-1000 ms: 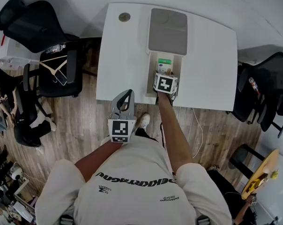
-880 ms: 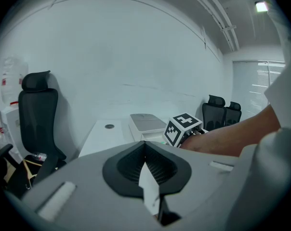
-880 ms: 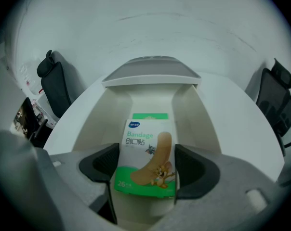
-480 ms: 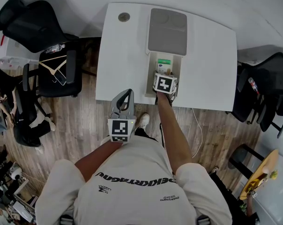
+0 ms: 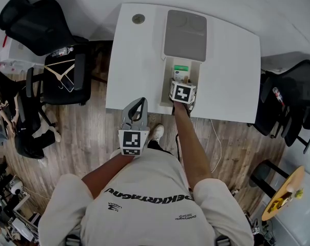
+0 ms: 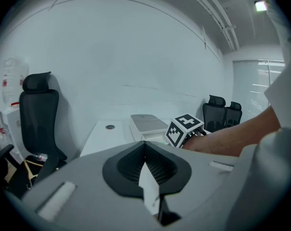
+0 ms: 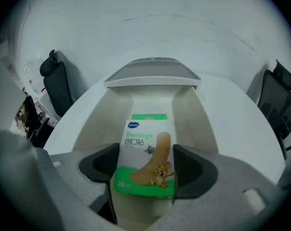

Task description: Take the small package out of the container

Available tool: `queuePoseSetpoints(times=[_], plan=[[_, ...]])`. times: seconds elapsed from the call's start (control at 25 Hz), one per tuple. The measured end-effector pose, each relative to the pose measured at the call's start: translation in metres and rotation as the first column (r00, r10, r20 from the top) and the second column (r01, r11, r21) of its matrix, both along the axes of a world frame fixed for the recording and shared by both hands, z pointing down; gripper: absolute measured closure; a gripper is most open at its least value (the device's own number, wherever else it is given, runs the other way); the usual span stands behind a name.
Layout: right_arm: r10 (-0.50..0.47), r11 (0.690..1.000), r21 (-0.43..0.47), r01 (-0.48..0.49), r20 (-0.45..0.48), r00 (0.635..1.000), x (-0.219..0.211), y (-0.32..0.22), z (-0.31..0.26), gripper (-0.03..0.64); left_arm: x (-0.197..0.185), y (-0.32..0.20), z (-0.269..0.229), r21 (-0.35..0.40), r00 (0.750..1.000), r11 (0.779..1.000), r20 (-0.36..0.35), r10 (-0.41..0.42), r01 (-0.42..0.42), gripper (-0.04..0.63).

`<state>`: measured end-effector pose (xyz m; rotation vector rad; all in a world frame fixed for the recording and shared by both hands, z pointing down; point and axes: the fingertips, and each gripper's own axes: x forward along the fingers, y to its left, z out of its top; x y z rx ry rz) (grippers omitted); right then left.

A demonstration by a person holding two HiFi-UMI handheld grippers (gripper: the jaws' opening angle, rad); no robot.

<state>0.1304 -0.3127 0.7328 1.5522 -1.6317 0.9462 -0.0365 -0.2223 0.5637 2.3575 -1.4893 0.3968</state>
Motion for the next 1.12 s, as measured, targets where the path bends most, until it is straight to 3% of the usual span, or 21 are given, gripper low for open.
queuePoseSetpoints(times=[0.68, 1.12], plan=[[0.002, 0.998, 0.055, -0.004, 0.054, 0.999, 0.001, 0.011, -0.022, 0.27, 0.005, 0.012, -0.009, 0.017, 1.0, 1.0, -0.005, 0.003, -0.003, 0.598], [-0.045, 0.988, 0.151, 0.031, 0.087, 0.995, -0.001, 0.023, -0.043, 0.269, 0.011, 0.026, -0.019, 0.044, 1.0, 0.999, 0.004, 0.006, -0.006, 0.598]])
